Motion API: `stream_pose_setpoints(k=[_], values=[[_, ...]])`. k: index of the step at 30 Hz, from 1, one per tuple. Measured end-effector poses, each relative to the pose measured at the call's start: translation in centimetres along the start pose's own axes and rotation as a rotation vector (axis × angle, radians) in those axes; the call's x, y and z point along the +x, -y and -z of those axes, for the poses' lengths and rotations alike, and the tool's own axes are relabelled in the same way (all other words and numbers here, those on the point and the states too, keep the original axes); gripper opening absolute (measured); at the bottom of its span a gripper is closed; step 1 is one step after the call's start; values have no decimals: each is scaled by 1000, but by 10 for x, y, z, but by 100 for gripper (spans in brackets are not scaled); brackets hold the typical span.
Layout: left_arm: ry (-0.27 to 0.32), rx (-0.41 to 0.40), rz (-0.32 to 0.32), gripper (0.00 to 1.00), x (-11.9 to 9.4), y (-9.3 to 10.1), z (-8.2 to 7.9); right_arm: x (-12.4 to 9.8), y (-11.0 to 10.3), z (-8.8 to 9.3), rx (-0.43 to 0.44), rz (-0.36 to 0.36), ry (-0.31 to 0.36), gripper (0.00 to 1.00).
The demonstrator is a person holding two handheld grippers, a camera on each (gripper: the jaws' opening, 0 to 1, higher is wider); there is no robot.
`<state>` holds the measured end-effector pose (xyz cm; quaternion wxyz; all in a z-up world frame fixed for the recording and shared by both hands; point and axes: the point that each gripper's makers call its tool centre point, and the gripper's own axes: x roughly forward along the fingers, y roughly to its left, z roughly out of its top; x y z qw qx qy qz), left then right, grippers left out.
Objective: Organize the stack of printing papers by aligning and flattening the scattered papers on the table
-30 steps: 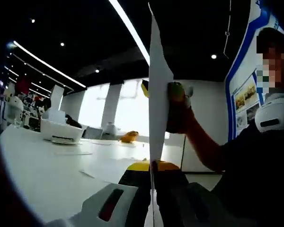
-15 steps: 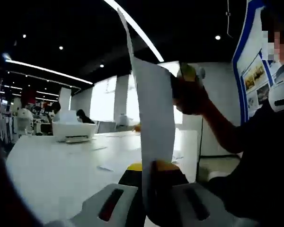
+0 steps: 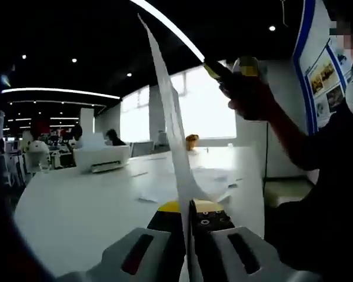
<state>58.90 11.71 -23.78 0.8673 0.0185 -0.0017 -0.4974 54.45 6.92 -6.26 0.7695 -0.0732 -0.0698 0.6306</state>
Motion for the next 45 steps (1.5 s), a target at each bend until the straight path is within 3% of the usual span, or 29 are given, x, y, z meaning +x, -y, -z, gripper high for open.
stream_pose_setpoints(k=[20, 28, 45], values=[[10, -47, -26, 5, 2, -22, 21, -17, 7, 10, 20, 34, -18, 28], [54, -50, -67, 5, 4, -40, 29, -29, 12, 15, 40, 58, -18, 27], [71, -74, -132, 5, 2, -54, 35, -45, 15, 28, 65, 94, -24, 27]])
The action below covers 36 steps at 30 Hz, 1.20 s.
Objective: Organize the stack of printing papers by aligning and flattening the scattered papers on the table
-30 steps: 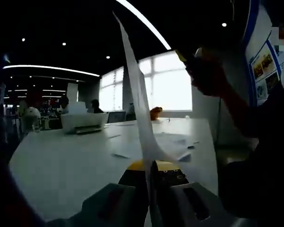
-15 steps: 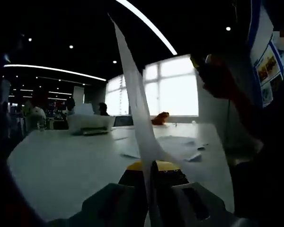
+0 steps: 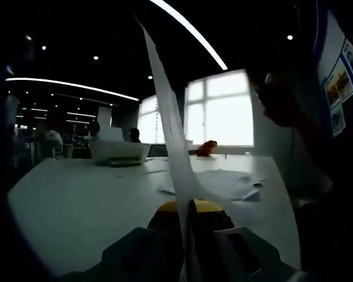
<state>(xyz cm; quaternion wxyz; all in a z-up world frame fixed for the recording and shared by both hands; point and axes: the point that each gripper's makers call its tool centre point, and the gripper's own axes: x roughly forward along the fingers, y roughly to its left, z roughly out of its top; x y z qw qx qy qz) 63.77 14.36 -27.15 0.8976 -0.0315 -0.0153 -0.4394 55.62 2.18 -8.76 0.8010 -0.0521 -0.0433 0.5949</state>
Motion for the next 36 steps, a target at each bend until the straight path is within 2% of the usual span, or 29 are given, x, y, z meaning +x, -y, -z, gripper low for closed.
stream_pose_setpoints(k=[9, 18, 20, 26, 36], values=[[18, -13, -62, 5, 4, -15, -1, -18, 10, 13, 33, 49, -3, 26], [-2, -4, -128, 6, -2, -26, 5, -33, 14, 31, 64, 102, -7, 25], [-12, -4, -145, 6, -3, -29, 7, -36, 11, 41, 60, 117, -24, 25], [-45, 12, -171, 6, -3, -30, 13, -47, 11, 47, 46, 174, -44, 25], [-30, 9, -173, 6, -5, -32, 10, -72, 27, 57, 49, 260, -60, 25]])
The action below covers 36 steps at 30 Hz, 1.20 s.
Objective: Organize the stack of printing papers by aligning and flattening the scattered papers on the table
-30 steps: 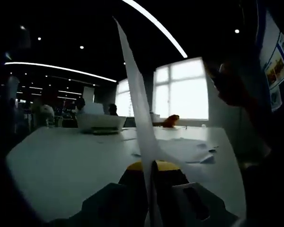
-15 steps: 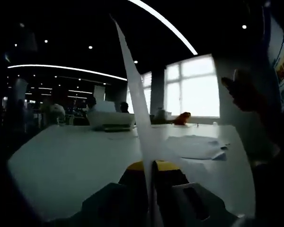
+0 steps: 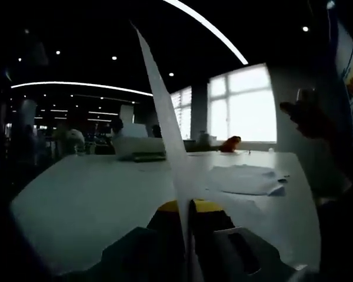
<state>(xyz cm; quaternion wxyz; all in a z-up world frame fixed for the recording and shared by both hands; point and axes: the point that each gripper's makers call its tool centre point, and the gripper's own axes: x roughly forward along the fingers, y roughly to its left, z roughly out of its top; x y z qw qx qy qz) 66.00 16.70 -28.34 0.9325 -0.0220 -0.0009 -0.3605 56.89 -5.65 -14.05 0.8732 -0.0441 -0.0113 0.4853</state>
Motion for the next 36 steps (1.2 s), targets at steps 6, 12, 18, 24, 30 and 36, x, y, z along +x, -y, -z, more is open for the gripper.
stream_pose_setpoints(k=[6, 12, 18, 24, 30, 36], values=[[8, -6, 6, 6, -1, 0, -1, -10, 11, 11, 32, 37, 0, 25], [12, -12, 10, 6, -1, 2, -2, -21, 17, 20, 44, 68, -9, 25], [9, -9, 15, 6, 0, 3, -2, -38, 25, 28, 66, 117, -5, 26], [-10, 0, 16, 6, 2, 5, 2, -49, 25, 39, 89, 153, -10, 26], [-9, 0, 18, 6, 2, 6, 1, -57, 28, 47, 85, 195, -30, 27], [-9, 1, 23, 6, 2, 7, 1, -65, 37, 49, 62, 255, -48, 29]])
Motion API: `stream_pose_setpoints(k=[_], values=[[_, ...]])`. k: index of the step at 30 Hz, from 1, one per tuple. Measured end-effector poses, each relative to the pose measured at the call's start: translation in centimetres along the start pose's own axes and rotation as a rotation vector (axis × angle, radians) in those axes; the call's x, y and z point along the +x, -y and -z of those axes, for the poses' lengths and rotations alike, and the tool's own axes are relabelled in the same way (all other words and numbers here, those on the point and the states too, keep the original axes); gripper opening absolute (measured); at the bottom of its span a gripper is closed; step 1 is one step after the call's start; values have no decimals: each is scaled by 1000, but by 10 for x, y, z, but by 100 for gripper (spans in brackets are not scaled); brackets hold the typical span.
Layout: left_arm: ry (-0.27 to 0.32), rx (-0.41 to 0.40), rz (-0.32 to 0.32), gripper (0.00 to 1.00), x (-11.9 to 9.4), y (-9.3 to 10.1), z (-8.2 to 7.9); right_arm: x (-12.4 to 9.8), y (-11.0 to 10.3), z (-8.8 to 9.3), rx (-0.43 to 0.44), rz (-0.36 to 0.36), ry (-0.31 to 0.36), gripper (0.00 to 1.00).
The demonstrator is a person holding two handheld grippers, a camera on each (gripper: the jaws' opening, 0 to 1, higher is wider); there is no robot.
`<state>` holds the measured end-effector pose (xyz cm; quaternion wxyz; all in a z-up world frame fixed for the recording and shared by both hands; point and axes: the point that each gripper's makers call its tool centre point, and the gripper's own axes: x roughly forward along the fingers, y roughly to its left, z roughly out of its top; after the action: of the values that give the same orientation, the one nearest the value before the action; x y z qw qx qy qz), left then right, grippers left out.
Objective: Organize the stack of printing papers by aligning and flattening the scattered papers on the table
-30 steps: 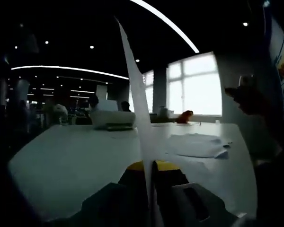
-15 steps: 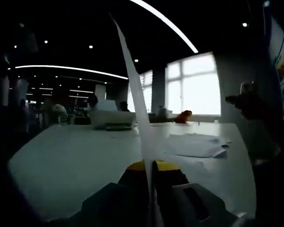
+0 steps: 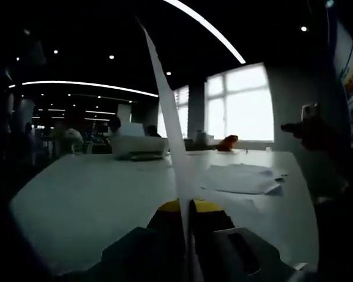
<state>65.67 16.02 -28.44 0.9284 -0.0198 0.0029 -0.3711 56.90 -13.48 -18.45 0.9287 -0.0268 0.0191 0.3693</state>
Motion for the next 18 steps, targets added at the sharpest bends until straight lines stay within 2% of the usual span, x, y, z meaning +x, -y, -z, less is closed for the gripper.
stream_pose_setpoints(k=[5, 10, 18], values=[[3, -3, 3, 6, 0, 0, 0, 0, 11, 3, 2, 39, -20, 33], [-1, 2, 8, 6, 0, 1, 0, 3, 21, 8, 14, 61, -37, 42], [-2, 2, 10, 6, 0, 0, 0, 9, 32, 15, 19, 77, -77, 45]])
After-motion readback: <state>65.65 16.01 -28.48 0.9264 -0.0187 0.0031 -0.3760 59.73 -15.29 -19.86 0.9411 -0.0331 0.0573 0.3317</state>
